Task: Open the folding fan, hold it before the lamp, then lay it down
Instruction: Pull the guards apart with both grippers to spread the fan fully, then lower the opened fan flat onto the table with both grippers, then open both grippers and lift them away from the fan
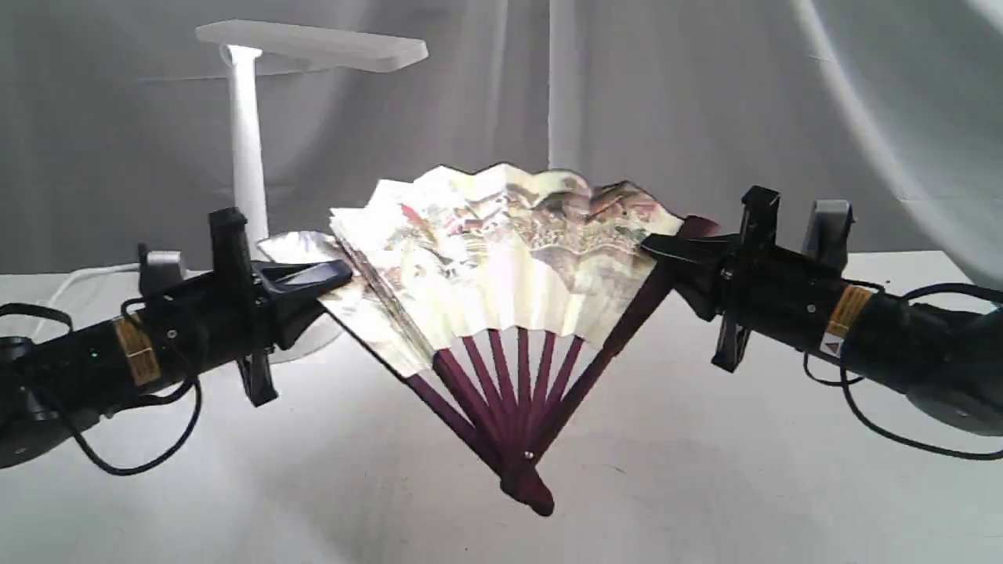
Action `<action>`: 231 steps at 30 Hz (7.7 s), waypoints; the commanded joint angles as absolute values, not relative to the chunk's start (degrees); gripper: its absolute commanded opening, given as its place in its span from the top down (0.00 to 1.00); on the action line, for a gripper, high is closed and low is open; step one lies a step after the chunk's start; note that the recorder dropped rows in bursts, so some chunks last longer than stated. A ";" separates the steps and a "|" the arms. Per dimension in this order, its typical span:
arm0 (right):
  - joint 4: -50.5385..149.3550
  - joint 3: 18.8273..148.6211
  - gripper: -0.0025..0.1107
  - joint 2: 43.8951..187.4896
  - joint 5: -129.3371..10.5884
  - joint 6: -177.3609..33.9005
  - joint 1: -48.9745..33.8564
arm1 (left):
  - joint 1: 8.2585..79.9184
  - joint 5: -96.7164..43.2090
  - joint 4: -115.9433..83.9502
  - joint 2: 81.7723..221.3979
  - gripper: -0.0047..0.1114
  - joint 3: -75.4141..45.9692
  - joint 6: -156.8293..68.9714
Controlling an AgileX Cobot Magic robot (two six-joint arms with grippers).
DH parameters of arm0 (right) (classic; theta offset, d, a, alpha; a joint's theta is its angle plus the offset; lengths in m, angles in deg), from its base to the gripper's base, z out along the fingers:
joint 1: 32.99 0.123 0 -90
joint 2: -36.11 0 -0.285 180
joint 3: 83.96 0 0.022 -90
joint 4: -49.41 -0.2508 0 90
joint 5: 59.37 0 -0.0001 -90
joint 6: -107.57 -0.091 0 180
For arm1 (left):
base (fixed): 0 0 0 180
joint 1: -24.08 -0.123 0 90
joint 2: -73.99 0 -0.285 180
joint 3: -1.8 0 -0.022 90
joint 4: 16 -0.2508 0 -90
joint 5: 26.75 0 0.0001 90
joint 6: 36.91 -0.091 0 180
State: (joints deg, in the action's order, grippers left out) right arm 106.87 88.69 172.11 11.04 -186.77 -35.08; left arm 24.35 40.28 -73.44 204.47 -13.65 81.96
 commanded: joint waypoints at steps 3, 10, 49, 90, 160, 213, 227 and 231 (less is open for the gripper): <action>109.17 88.93 0.98 171.49 10.59 -184.91 -38.43 | 17.50 43.21 -72.17 203.79 0.96 -17.62 81.28; 107.66 88.93 0.98 171.49 10.59 -185.34 -40.29 | 11.10 43.21 -73.77 203.57 0.96 -23.79 76.29; 93.27 82.61 0.98 163.98 10.59 -191.99 -40.43 | 5.36 43.21 -71.42 186.24 0.96 -35.84 84.81; 88.54 68.76 0.98 153.65 10.59 -191.99 -40.43 | 5.36 43.21 -72.12 173.09 0.96 -43.73 85.65; 109.08 56.63 0.40 166.39 7.06 -168.06 -52.37 | 5.36 38.46 -76.22 200.44 0.61 -49.71 54.19; 93.03 64.88 0.98 134.12 -46.06 -109.88 -39.59 | 21.79 -23.78 -84.24 152.61 0.88 -47.21 36.70; 72.32 90.59 0.98 144.50 -100.73 -97.11 -22.76 | 43.38 -75.28 -28.10 166.80 0.96 -18.85 -11.04; 61.13 95.59 0.98 146.81 -118.34 -85.70 -23.16 | 43.38 -87.20 -25.91 173.41 0.96 -3.97 -14.90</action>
